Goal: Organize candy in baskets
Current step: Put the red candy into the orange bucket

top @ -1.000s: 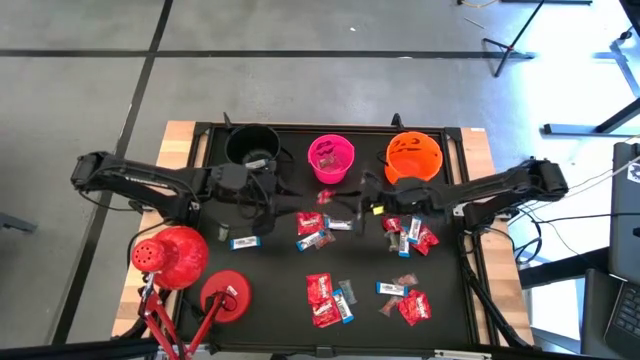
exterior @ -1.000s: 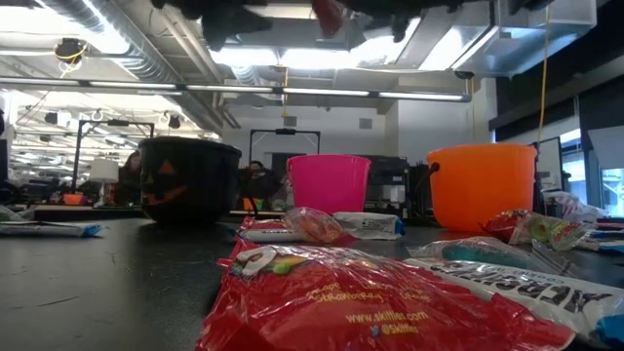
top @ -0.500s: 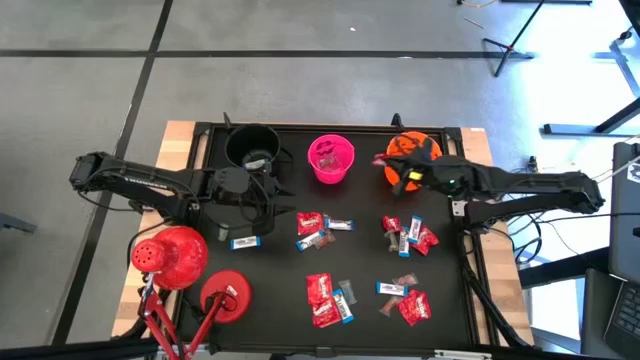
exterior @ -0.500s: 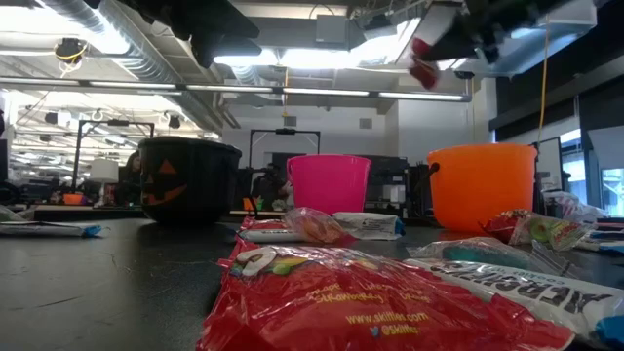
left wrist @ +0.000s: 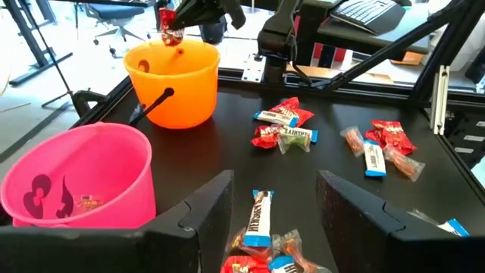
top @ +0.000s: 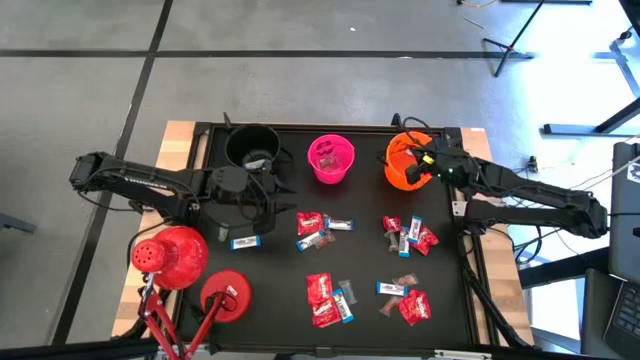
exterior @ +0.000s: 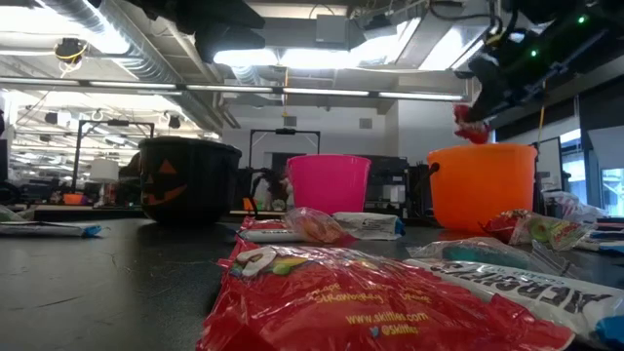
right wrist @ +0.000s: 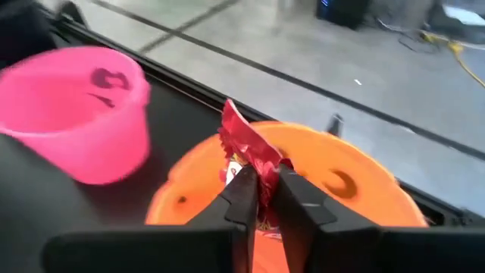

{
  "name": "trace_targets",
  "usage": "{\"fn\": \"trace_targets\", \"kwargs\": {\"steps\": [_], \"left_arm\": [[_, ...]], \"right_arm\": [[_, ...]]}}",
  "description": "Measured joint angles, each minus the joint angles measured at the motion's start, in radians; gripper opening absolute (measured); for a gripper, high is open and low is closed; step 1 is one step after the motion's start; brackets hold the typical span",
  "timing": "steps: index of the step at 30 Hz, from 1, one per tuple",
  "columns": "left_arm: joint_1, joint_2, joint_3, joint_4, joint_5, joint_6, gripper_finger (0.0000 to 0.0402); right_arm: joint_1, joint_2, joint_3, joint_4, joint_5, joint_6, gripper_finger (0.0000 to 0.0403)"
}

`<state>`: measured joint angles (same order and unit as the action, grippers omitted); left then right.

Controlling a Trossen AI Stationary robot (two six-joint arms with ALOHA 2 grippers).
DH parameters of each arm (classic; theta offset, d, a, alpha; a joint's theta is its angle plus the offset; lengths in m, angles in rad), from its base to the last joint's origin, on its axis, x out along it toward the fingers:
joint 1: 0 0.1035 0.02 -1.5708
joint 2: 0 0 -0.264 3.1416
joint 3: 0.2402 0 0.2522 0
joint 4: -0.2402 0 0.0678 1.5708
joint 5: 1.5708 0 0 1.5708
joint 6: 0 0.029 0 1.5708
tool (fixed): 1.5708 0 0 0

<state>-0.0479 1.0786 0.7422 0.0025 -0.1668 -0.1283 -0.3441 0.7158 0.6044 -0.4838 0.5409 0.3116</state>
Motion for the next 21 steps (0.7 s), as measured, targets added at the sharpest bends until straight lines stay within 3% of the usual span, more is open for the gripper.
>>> {"fn": "trace_targets", "kwargs": {"steps": [8,12,17,21], "left_arm": [[0.000,0.000,0.000,-0.019,0.000,-0.004,0.0178],[0.000,0.000,0.000,-0.059,0.000,-0.026,0.0178],[0.000,0.000,-0.001,-0.136,0.000,-0.057,0.0178],[-0.007,0.000,-0.001,-0.179,-0.002,-0.079,0.0178]], "right_arm": [[-0.016,0.000,0.000,0.013,-0.003,0.006,0.0148],[-0.016,-0.001,0.000,0.068,-0.098,-0.003,0.0184],[0.006,-0.013,0.000,0.195,-0.278,-0.032,0.0190],[0.089,-0.012,0.000,0.210,-0.319,-0.033,0.0178]]}}
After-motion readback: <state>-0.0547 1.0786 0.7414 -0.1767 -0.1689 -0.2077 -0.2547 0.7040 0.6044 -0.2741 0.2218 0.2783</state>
